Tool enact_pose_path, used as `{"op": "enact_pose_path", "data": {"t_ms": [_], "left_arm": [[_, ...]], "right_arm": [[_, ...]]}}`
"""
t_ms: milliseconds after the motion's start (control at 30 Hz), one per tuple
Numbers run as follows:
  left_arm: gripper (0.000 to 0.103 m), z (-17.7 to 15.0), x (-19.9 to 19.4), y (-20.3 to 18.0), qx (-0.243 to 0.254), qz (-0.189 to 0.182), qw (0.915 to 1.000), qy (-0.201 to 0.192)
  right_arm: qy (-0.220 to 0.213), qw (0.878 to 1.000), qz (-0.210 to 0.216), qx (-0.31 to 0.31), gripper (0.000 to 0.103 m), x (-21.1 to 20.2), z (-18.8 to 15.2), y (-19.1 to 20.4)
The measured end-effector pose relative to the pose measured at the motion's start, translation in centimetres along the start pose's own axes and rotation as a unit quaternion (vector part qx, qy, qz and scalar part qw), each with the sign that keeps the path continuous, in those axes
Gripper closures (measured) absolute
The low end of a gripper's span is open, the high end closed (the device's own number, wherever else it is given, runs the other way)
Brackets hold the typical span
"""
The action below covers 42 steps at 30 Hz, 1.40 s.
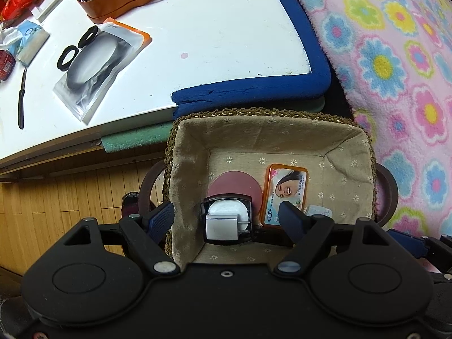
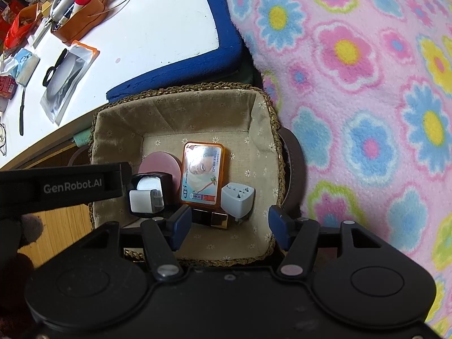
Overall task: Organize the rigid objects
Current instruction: 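Open the right gripper to release the adapter, then open the left to release the charger, then grasp the amber glass vial with the left gripper while the right grasps the navy grid case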
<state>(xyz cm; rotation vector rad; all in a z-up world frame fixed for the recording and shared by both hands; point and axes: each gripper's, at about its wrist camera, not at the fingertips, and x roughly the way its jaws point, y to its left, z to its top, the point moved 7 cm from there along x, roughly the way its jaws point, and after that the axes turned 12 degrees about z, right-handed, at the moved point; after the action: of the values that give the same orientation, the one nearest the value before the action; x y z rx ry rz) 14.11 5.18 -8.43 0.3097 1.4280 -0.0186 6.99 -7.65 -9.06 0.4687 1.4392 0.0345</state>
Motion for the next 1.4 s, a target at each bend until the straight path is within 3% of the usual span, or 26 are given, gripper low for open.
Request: {"op": "enact_pose_path", "data": {"t_ms": [933, 1400], "left_arm": [[0.026, -0.4, 0.7, -0.6, 0.021, 0.032, 0.9993, 0.005], [0.026, -2.2, -1.1, -5.2, 0.09, 0.04, 0.9942, -0.043]], "right_arm": [[-0.025, 1.0, 0.015, 0.007, 0.043, -3.6, -1.7, -1.6], [-0.077, 0.996, 0.008, 0.047, 0.043, -9.0, -5.5, -8.2]]}}
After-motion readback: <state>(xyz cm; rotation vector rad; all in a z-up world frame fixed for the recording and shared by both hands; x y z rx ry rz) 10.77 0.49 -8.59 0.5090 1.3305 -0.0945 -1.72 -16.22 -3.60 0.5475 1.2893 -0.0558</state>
